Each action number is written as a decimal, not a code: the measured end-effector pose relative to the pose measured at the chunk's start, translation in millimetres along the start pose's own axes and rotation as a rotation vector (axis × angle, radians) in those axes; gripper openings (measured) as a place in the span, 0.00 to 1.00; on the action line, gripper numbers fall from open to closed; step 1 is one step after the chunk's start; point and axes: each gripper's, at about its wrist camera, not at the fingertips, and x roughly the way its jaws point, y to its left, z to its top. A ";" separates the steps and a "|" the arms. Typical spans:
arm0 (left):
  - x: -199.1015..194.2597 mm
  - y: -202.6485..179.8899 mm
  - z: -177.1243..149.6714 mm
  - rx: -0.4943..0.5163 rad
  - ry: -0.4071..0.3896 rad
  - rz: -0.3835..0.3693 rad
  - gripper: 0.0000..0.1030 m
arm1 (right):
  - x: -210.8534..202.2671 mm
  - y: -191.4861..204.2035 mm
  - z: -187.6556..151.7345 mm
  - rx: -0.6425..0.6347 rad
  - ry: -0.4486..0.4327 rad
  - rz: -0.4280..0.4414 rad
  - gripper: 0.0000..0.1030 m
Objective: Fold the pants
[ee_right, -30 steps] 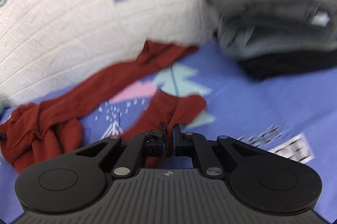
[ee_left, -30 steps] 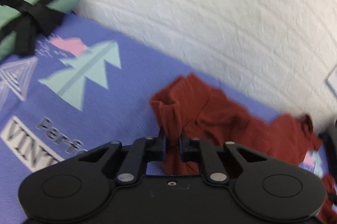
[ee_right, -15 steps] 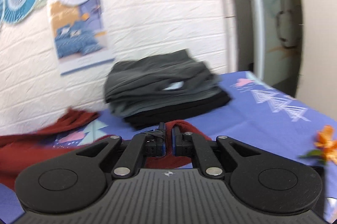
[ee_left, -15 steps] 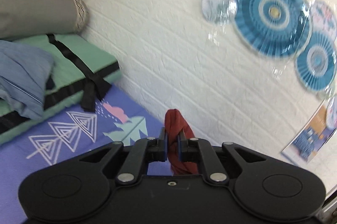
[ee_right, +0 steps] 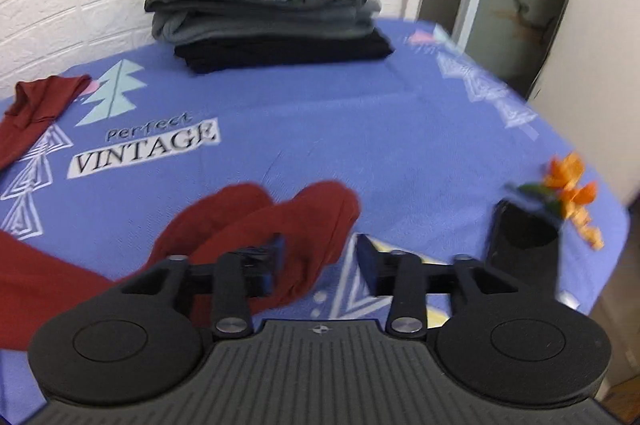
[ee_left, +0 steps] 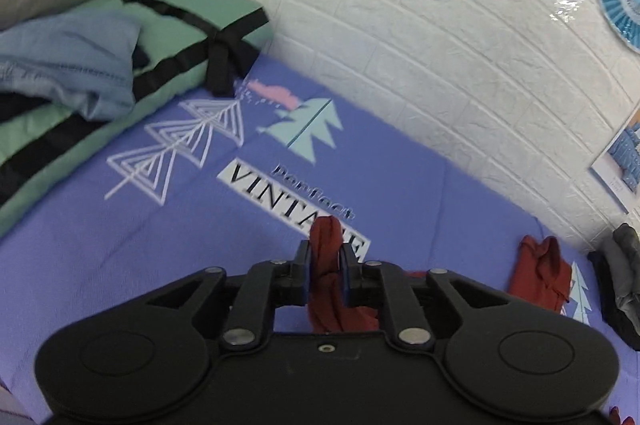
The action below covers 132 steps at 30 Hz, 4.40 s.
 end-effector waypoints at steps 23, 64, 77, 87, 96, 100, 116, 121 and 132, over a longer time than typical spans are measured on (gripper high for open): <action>-2.4 20.1 -4.1 0.084 -0.013 0.046 1.00 | 59.9 259.8 105.8 -0.189 -0.116 0.715 0.94; 69.7 -73.9 143.9 -0.044 -0.255 -0.165 0.00 | 91.9 113.2 242.0 0.003 -0.375 0.193 0.02; 120.0 -94.8 96.9 0.183 -0.010 -0.119 0.68 | 87.4 131.0 230.4 -0.115 -0.377 0.239 0.02; 83.2 -48.7 4.8 0.259 0.111 -0.214 1.00 | 48.4 150.1 164.9 -0.355 -0.226 0.398 0.91; 74.5 -51.3 -48.6 0.479 0.046 -0.295 1.00 | -3.2 159.1 37.0 -0.386 0.030 0.765 1.00; 99.1 -59.6 -56.0 0.491 0.069 -0.318 1.00 | 0.2 171.2 12.0 -0.427 0.092 0.740 1.00; 9.8 -39.6 21.1 0.140 -0.074 -0.476 0.06 | -11.1 132.6 59.8 -0.264 -0.038 0.748 0.12; 54.5 -50.3 12.7 0.137 0.013 -0.331 0.43 | 28.7 164.5 55.6 -0.246 -0.018 0.625 0.36; 40.6 -19.7 -69.3 0.077 0.197 -0.332 1.00 | 14.9 132.0 21.9 -0.212 -0.028 0.601 0.92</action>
